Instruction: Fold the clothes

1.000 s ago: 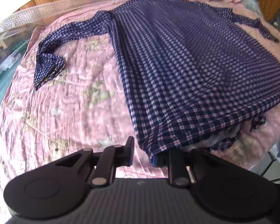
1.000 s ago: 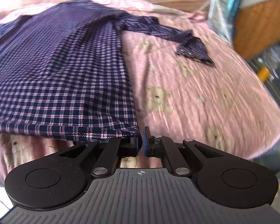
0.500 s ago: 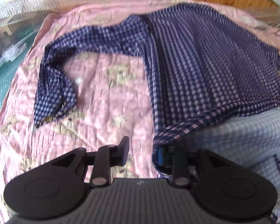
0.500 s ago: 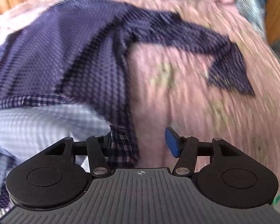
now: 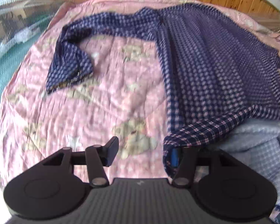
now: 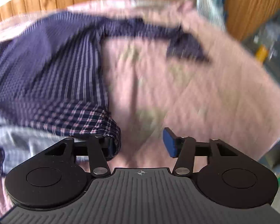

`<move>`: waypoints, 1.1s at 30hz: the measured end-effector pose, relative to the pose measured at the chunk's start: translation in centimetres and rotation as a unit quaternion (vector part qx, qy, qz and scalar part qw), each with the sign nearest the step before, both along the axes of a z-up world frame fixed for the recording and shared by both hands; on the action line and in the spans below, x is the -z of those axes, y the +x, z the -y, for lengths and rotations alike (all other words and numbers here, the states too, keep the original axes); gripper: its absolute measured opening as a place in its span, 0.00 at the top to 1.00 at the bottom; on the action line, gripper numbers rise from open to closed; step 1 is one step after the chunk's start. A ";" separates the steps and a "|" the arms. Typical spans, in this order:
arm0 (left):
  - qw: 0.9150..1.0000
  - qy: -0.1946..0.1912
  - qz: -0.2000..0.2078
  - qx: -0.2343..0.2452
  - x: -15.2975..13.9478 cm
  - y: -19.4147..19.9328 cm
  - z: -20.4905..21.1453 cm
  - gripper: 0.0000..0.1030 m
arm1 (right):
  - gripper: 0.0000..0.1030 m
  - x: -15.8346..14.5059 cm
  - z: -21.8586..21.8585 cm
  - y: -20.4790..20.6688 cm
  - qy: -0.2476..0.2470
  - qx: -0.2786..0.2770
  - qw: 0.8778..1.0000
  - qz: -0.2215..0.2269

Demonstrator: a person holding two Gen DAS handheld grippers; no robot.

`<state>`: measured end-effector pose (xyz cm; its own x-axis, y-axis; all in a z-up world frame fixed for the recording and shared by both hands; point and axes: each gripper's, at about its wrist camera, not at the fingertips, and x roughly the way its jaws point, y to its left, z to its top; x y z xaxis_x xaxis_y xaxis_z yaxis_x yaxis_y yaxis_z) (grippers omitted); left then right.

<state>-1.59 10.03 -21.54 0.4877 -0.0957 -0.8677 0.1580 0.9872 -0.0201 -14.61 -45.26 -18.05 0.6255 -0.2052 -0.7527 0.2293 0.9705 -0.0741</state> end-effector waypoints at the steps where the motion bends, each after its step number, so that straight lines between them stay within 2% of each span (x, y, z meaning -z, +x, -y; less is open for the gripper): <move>1: 1.000 -0.009 0.008 0.002 -0.8 0.1 0.1 0.50 | 0.54 -0.6 0.5 0.1 0.008 0.006 1.000 0.011; 3: 1.000 -0.018 0.019 0.002 -1.8 1.0 0.5 0.48 | 0.53 -1.1 1.7 0.9 0.032 0.018 0.999 0.013; 5: 1.000 -0.007 0.013 0.003 -1.5 2.7 1.1 0.49 | 0.49 0.0 3.6 3.1 0.091 0.035 0.995 -0.010; 6: 1.000 -0.002 0.010 0.003 -1.3 3.6 1.5 0.49 | 0.46 0.8 4.5 4.1 0.133 0.041 0.990 -0.026; 8: 1.000 0.018 -0.003 0.007 -0.5 4.9 2.1 0.49 | 0.47 2.3 5.9 5.7 0.209 0.054 0.975 -0.063; 9: 0.999 0.031 -0.011 0.009 0.1 5.2 2.5 0.49 | 0.45 2.6 6.3 6.2 0.232 0.056 0.968 -0.077; 12: 0.999 0.049 -0.013 0.012 0.5 3.9 2.5 0.50 | 0.46 1.3 5.5 5.7 0.218 0.036 0.971 -0.092; 14: 0.999 0.046 -0.006 0.009 0.3 2.2 1.9 0.50 | 0.39 0.1 4.9 3.7 0.198 0.033 0.977 -0.078; 17: 1.000 0.027 -0.001 -0.010 0.2 -0.4 0.3 0.45 | 0.33 -0.8 3.6 0.2 0.128 0.047 0.989 -0.054; 19: 1.000 0.012 -0.007 -0.024 0.5 -1.3 -0.6 0.45 | 0.36 -1.0 2.3 -1.6 0.065 0.049 0.996 -0.039; 22: 1.000 0.008 -0.012 -0.023 1.0 -1.3 -0.9 0.45 | 0.40 -2.0 -2.5 -4.3 -0.014 -0.031 0.999 -0.007; 23: 1.000 0.007 -0.011 -0.021 0.9 -1.3 -0.7 0.46 | 0.41 -1.9 -5.1 -4.6 -0.011 -0.089 0.996 -0.004; 25: 1.000 -0.001 -0.004 -0.018 0.4 -1.2 -0.3 0.52 | 0.42 -1.7 -10.3 -5.2 -0.006 -0.205 0.979 0.000; 27: 1.000 -0.011 0.002 -0.015 -0.5 -1.2 0.2 0.64 | 0.42 -1.5 -15.5 -5.8 0.000 -0.318 0.948 0.004; 29: 1.000 -0.020 0.009 -0.013 -1.5 -1.4 0.6 0.73 | 0.42 -1.0 -20.3 -6.2 -0.001 -0.414 0.910 0.006; 30: 1.000 -0.024 0.013 -0.012 -2.0 -1.5 0.9 0.77 | 0.42 0.0 -21.8 -6.1 -0.017 -0.427 0.904 0.000; 32: 0.999 -0.033 0.019 -0.009 -2.9 -1.8 1.2 0.79 | 0.42 1.9 -24.6 -5.8 -0.049 -0.450 0.892 -0.011; 33: 0.999 -0.039 0.021 -0.008 -3.4 -2.0 1.4 0.79 | 0.45 2.7 -25.4 -5.6 -0.064 -0.451 0.890 -0.018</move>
<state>-3.56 8.68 -18.17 0.5261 -0.1539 -0.8364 0.1447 0.9853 -0.0903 -20.17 -19.87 -20.74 0.5552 0.2831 -0.7821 -0.6441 0.7412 -0.1889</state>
